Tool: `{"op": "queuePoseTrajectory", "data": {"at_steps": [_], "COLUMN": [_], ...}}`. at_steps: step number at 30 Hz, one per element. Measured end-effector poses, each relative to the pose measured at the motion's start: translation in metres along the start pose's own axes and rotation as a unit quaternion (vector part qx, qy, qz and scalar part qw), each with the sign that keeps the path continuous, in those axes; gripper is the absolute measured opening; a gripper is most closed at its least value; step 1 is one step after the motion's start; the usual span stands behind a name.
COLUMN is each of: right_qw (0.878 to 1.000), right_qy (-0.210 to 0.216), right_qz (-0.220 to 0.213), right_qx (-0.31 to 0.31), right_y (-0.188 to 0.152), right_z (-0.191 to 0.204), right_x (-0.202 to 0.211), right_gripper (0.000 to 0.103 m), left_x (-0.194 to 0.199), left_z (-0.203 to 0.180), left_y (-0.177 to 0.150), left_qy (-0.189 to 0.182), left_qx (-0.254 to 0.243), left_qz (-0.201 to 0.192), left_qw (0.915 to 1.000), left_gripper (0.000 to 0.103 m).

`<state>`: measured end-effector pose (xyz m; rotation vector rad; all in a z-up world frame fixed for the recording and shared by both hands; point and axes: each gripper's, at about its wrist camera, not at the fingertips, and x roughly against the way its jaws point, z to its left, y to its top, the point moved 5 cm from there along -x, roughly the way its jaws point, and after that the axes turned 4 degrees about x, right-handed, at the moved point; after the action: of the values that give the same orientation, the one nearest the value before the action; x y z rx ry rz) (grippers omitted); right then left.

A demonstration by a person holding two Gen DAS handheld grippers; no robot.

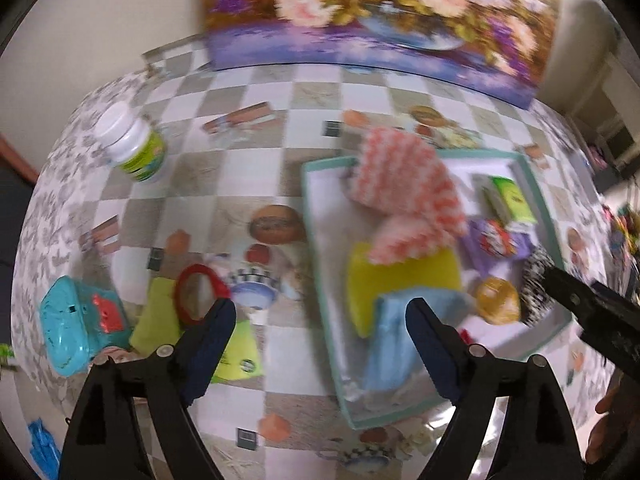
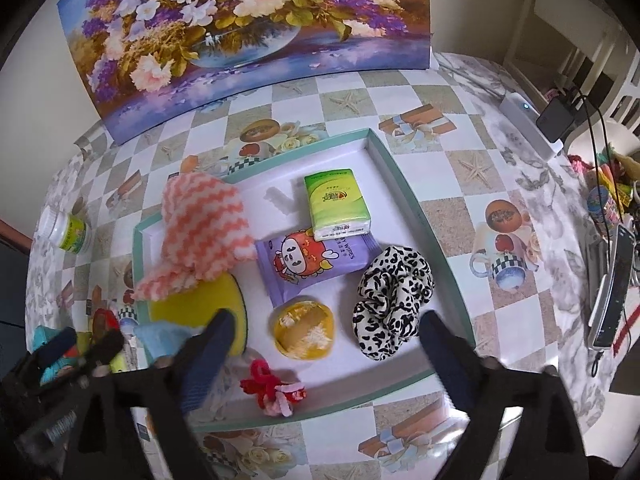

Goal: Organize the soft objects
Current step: 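Open both tools to release the mask and yellow tin into the tray, then move both tools back over the pile beside the teal plastic box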

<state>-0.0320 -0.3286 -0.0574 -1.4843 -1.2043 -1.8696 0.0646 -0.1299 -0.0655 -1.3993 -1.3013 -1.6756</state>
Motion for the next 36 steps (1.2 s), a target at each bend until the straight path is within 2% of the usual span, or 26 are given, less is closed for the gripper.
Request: {"op": "queuePoseTrajectory", "data": {"at_steps": [3, 8, 19, 29, 36], "right_qw": [1.000, 1.000, 1.000, 0.995, 0.989], "right_qy": [0.002, 0.005, 0.008, 0.065, 0.091], "right_qz": [-0.004, -0.007, -0.011, -0.063, -0.068], "right_qx": [0.000, 0.000, 0.003, 0.048, 0.100], "right_y": [0.001, 0.002, 0.003, 0.011, 0.006], "right_z": [0.002, 0.004, 0.014, 0.075, 0.133], "right_x": [0.001, 0.002, 0.007, 0.039, 0.038], "right_gripper": [0.102, 0.102, 0.102, 0.102, 0.102], "left_x": [-0.008, -0.009, -0.009, 0.023, 0.037], "left_z": [0.022, 0.052, 0.083, 0.119, 0.166], "left_y": [0.005, 0.014, 0.019, 0.024, 0.025], "left_qy": [0.014, 0.019, 0.021, 0.024, 0.022], "left_qx": [0.034, 0.075, 0.106, 0.108, 0.150], "left_qz": [0.006, 0.002, 0.011, -0.022, -0.033], "left_qw": [0.9993, 0.9970, 0.9940, 0.9936, 0.9879], "left_gripper": [0.093, 0.093, 0.093, 0.093, 0.093]}}
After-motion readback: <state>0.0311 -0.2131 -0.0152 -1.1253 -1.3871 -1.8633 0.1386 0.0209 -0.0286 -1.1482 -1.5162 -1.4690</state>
